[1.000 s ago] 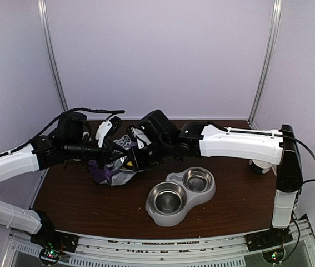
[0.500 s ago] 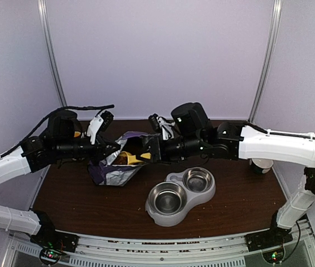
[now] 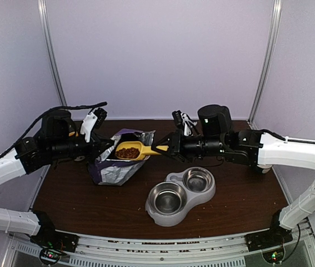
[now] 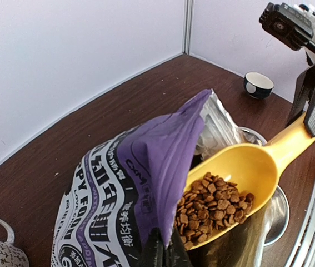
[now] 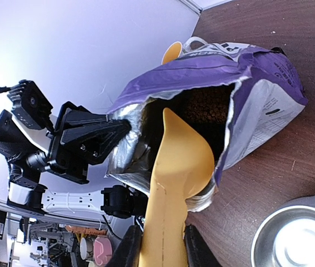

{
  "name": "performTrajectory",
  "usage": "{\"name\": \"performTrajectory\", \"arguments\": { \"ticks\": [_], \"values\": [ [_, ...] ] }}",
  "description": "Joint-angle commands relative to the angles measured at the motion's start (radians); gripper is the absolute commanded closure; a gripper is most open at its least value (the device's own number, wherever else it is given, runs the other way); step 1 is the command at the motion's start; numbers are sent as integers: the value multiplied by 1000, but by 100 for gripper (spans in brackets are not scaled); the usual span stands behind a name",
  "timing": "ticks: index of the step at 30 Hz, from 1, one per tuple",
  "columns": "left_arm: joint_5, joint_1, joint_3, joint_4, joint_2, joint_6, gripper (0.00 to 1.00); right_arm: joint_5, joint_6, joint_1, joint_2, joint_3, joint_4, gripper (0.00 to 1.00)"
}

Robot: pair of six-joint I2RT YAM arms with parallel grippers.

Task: Serve the pet food
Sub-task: Collect the pet food from the pet food bag, then place the pet food in the pet food bowl.

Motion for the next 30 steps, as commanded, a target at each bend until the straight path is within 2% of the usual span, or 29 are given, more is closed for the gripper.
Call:
{"name": "performTrajectory", "arguments": {
  "ticks": [1, 9, 14, 18, 30],
  "values": [
    [-52, 6, 8, 51, -32, 4, 100, 6, 79, -26, -47, -56, 117, 100],
    [-112, 6, 4, 43, -40, -5, 100, -38, 208, -81, -136, -198, 253, 100],
    [-90, 6, 10, 41, -27, -13, 100, -63, 235, -99, -177, -226, 245, 100],
    [-98, 6, 10, 35, -29, -16, 100, -127, 278, -107, -185, -268, 330, 100],
    [-97, 6, 13, 23, -33, -29, 100, -257, 329, -131, -187, -303, 428, 100]
  ]
}}
